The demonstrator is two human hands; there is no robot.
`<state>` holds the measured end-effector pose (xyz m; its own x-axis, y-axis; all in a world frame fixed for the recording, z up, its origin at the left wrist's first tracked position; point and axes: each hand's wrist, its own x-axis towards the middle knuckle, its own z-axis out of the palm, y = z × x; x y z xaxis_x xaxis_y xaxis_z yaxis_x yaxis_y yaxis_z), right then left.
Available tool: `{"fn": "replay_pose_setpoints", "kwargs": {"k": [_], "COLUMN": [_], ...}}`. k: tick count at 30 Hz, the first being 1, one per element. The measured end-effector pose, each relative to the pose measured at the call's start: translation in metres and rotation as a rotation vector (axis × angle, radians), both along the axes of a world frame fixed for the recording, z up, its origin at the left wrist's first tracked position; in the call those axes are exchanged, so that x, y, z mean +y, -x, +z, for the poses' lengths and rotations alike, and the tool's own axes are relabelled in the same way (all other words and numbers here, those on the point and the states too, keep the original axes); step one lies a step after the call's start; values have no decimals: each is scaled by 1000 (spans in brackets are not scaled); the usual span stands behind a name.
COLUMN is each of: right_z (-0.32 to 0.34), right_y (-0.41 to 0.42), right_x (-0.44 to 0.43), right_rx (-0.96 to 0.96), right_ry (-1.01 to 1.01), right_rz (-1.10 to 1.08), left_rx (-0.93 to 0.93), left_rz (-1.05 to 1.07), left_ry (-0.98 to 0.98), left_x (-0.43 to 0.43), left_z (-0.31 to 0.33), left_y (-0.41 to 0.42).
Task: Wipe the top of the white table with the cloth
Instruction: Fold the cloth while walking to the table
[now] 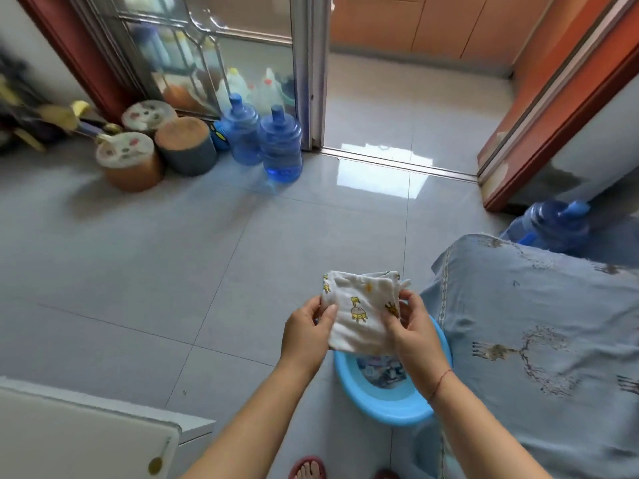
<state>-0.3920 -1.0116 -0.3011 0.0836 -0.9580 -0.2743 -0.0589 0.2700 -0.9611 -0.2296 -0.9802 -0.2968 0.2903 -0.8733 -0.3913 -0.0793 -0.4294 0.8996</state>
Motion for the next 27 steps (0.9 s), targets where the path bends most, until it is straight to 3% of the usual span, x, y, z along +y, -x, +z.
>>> {"fn": "replay_pose_setpoints", "kwargs": {"k": [14,27], "right_z": [143,226], "right_y": [-128,-214], "right_x": [73,278], "right_rx": [-103,-162], "right_ry": [101,130], "right_rz": [427,1031], "left_rx": [-48,-157], "left_rz": [409,932], "left_ry": [221,304], "left_x": [138,399], "left_z": [136,205], "left_y": [-98,-118]}}
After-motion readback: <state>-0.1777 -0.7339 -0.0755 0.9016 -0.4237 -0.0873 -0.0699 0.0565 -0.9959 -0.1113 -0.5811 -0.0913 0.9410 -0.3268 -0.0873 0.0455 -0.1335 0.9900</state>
